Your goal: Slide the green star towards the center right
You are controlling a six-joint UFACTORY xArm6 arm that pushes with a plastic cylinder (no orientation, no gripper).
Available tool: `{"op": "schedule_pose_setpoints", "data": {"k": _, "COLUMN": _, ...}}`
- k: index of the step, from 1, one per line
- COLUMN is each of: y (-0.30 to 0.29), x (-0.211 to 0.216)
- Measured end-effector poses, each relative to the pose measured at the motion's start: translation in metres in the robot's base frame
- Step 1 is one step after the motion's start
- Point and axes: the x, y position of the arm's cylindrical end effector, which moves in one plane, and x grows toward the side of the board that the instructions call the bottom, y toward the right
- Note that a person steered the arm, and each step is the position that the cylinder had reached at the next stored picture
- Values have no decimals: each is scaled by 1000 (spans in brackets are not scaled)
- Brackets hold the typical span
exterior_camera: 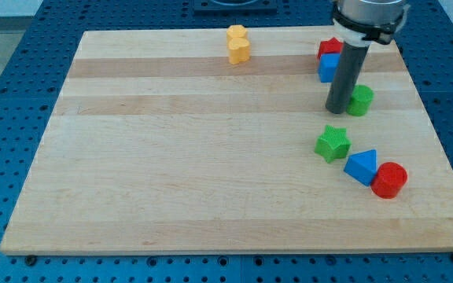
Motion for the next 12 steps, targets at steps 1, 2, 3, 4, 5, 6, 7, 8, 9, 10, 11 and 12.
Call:
{"op": "schedule_pose_setpoints", "data": {"k": 1, "y": -45, "x": 16}}
{"op": "schedule_pose_setpoints", "data": {"k": 2, "y": -51, "x": 69}}
{"op": "schedule_pose_setpoints", "data": {"k": 3, "y": -51, "x": 73}}
{"op": "schedule_pose_setpoints", "data": {"k": 4, "y": -52, "x": 87}}
{"op": "schedule_pose_setpoints", "data": {"k": 5, "y": -52, "x": 90}}
{"op": "schedule_pose_setpoints", "data": {"k": 6, "y": -41, "x": 90}}
{"op": "schedule_pose_setpoints", "data": {"k": 7, "y": -25, "x": 84}}
{"op": "schedule_pose_setpoints", "data": {"k": 8, "y": -25, "x": 68}}
{"op": "schedule_pose_setpoints", "data": {"k": 9, "y": -22, "x": 61}}
{"op": "schedule_pose_setpoints", "data": {"k": 10, "y": -21, "x": 62}}
{"op": "schedule_pose_setpoints", "data": {"k": 11, "y": -21, "x": 76}}
{"op": "schedule_pose_setpoints", "data": {"k": 12, "y": -21, "x": 81}}
